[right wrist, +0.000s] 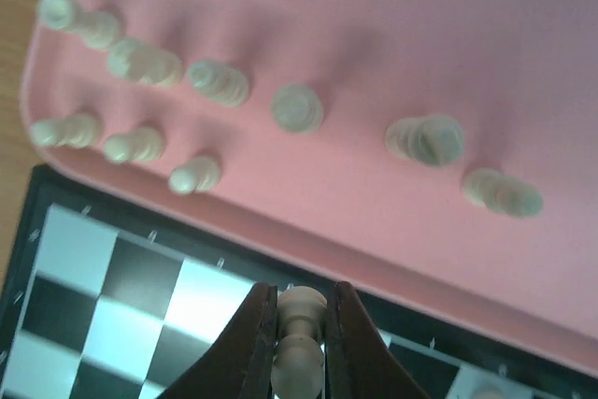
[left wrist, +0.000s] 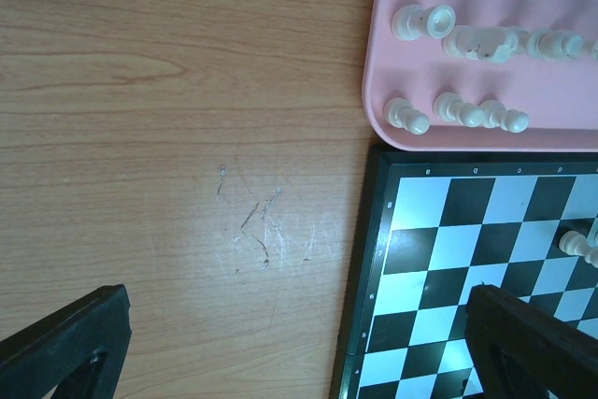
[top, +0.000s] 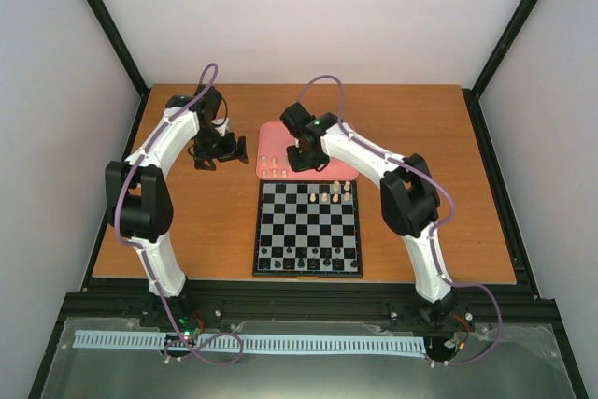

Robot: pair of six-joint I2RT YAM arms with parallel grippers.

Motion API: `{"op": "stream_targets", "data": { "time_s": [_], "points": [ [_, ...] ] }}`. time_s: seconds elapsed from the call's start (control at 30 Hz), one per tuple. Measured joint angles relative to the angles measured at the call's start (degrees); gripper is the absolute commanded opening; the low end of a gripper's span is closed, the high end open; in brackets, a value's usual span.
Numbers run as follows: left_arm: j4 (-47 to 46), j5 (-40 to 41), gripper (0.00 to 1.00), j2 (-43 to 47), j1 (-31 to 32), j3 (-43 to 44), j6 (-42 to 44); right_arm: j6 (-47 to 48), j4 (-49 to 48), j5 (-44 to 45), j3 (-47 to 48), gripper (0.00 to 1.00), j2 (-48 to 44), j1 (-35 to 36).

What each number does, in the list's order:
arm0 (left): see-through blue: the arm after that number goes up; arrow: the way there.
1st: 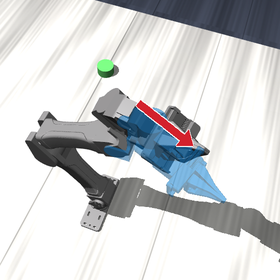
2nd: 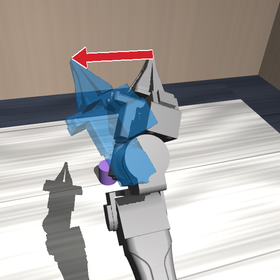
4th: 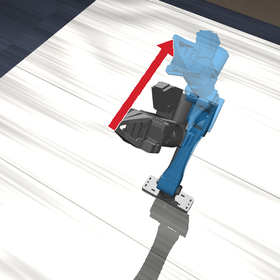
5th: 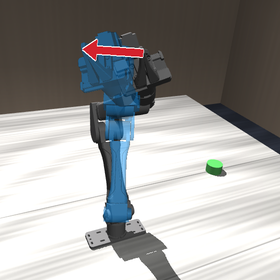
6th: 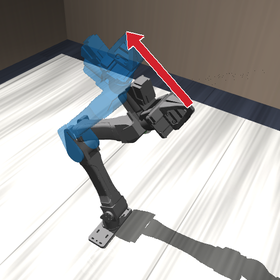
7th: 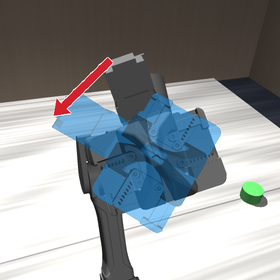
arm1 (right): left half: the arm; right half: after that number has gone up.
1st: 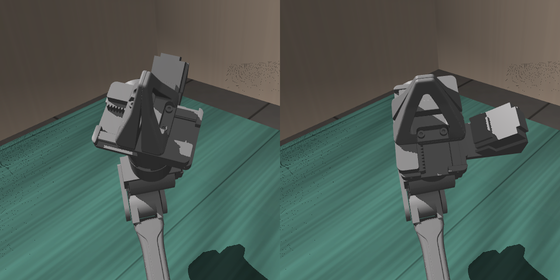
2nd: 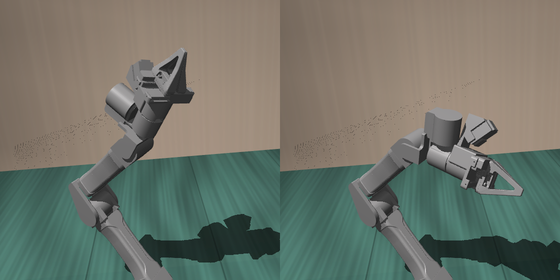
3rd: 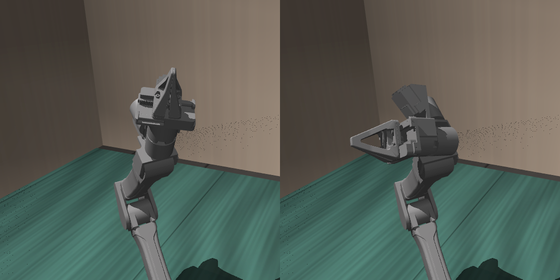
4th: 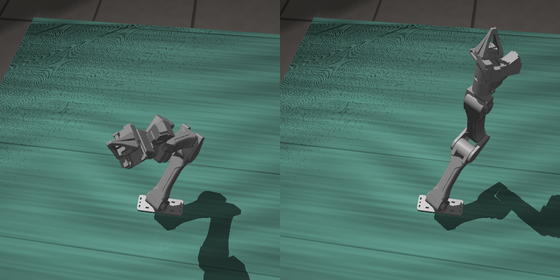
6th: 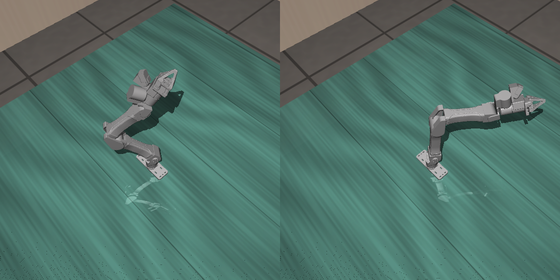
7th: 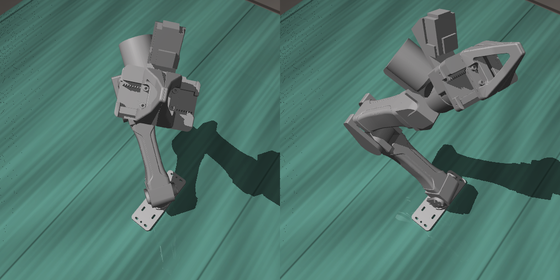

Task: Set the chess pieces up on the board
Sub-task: Pick up the chess piece from the storage box, then place the chess piece on the chessboard.

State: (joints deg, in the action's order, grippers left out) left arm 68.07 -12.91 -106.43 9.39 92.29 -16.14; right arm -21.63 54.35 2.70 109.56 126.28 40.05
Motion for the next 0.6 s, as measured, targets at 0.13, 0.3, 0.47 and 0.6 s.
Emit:
{"op": "stream_targets", "data": {
  "time_s": [0.13, 0.3, 0.47, 0.6],
  "points": [
    [-0.04, 0.0, 1.0, 0.0, 0.0, 0.0, 0.0, 0.37, -1.11, -0.72, -5.33, 0.04, -5.99, 1.27],
    [-0.09, 0.0, 1.0, 0.0, 0.0, 0.0, 0.0, 0.87, -2.25, -3.34, -11.5, 0.04, -8.04, 3.21],
    [-0.11, 0.0, 1.0, 0.0, 0.0, -0.02, -0.02, 1.09, -2.34, -5.22, -14.25, 0.04, -8.0, 3.61],
    [-0.17, 0.0, 1.0, 0.0, 0.02, -0.17, -0.02, 1.22, -2.78, -6.43, -14.25, 0.04, -7.93, 3.58]
  ]
}}
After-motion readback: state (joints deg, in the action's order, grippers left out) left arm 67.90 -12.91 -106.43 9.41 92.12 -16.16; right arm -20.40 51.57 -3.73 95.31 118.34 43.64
